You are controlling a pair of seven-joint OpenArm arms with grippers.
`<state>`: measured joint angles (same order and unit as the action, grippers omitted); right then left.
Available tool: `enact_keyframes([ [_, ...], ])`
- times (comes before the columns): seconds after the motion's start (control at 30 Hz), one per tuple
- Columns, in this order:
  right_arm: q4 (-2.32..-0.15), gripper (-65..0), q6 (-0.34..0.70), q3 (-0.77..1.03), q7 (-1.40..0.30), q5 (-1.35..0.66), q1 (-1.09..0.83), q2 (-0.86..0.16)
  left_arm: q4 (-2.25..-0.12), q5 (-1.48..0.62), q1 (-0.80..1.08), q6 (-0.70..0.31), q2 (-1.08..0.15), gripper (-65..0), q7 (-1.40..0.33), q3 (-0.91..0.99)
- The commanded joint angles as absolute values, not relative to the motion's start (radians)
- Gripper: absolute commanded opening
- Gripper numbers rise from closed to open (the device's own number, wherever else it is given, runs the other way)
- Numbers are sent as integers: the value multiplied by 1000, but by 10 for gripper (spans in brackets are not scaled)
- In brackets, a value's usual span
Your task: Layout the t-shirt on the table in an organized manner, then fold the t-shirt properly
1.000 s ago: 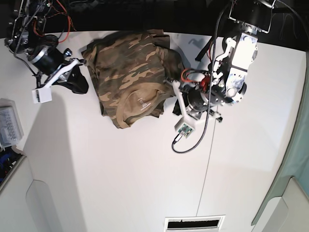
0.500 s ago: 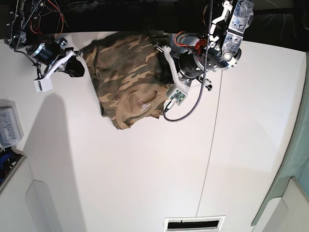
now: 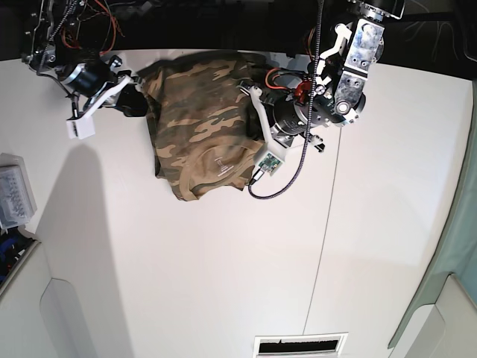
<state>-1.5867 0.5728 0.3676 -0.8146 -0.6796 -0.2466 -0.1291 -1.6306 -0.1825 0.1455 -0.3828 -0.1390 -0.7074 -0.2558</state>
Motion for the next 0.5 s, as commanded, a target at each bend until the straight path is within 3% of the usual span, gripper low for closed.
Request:
enact_keyframes([
  [0.0,-1622,-650,581,402,-815,-710,-240,-138,-1674,-191,145,-382,-155,-650,-693,-252],
  [0.23,-1681,-650,582,581,-902,-824,-277,-242,-1866,-194,295,-352,-223,-650,-696,-159],
  [0.47,-1681,-650,582,601,-914,-862,-431,-350,-2026,-210,551,-352,-236,-650,-735,-24],
])
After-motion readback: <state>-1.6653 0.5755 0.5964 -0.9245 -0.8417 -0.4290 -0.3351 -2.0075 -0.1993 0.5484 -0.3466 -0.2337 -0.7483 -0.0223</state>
